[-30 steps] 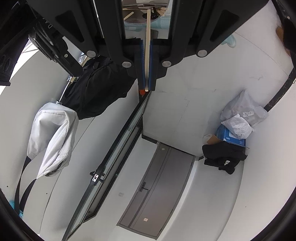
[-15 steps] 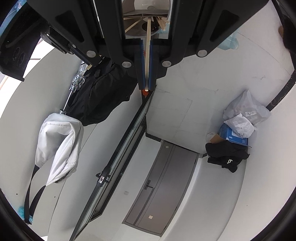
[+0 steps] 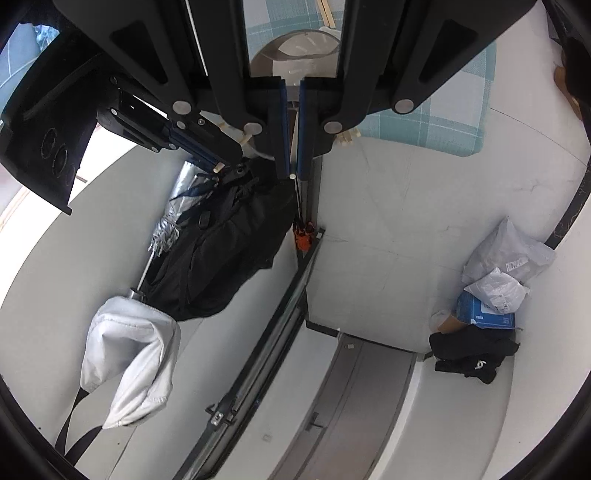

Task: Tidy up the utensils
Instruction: 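Lower the chopsticks into the caddy with both tools and open them, then withdraw both tools from the caddy back over the last chopsticks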

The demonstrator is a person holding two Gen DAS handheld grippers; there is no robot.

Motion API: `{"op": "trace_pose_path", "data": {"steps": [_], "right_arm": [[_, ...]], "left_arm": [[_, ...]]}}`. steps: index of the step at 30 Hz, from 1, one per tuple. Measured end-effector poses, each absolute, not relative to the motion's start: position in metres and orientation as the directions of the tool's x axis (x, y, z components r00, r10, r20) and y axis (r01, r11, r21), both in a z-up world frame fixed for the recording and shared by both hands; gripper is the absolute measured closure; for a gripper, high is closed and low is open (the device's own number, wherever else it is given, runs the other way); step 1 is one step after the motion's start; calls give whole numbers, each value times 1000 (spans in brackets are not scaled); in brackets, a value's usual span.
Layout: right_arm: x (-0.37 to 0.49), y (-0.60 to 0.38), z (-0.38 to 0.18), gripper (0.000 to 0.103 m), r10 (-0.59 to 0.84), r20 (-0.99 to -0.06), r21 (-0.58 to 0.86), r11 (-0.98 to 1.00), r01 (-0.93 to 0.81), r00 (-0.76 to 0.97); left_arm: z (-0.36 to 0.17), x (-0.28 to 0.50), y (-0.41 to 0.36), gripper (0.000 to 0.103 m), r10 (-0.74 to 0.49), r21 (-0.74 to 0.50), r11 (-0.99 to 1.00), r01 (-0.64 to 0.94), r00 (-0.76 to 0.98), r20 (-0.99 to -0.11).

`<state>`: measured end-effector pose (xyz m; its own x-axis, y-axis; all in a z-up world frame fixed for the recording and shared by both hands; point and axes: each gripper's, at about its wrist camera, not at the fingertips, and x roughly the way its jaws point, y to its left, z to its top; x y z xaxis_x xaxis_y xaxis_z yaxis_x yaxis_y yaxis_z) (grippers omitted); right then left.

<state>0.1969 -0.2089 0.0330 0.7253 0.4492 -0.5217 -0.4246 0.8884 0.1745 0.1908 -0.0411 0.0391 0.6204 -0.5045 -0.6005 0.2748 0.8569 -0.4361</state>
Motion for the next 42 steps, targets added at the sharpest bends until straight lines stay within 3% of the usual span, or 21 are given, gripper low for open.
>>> {"op": "trace_pose_path", "data": {"steps": [3,5,7,9,11,14,18,29,33,42], "right_arm": [[193,-211,26,94,445,-548,184,890,-417,708],[190,-216,24,93,437,-558,192,895,-402,706],[185,-222,25,80,434,-561,206,898,-389,705],[176,-227,29,73,434,-551,217,899,-380,712],[165,-232,36,66,432,-529,221,901,-373,730],[150,-242,47,52,427,-494,242,904,-351,757],[128,-250,60,48,417,-470,251,908,-334,778],[44,-256,80,21,442,-342,310,886,-345,829],[16,-253,81,17,426,-333,294,894,-337,841],[-36,-248,67,9,366,-321,241,924,-298,874]], "left_arm": [[37,188,-42,100,-483,-416,871,261,609,-629],[36,183,-40,91,-459,-407,883,233,605,-650],[41,175,-36,85,-456,-414,883,222,618,-641],[49,165,-34,63,-429,-394,895,210,647,-630],[57,155,-33,50,-409,-371,905,210,671,-619],[68,140,-35,48,-366,-320,925,205,707,-606],[80,116,-31,27,-316,-286,942,177,755,-575],[82,55,-20,7,-184,-224,972,74,830,-527],[80,32,-21,2,-148,-197,979,53,847,-510],[63,-5,-21,1,-124,-161,986,49,857,-499]]}}
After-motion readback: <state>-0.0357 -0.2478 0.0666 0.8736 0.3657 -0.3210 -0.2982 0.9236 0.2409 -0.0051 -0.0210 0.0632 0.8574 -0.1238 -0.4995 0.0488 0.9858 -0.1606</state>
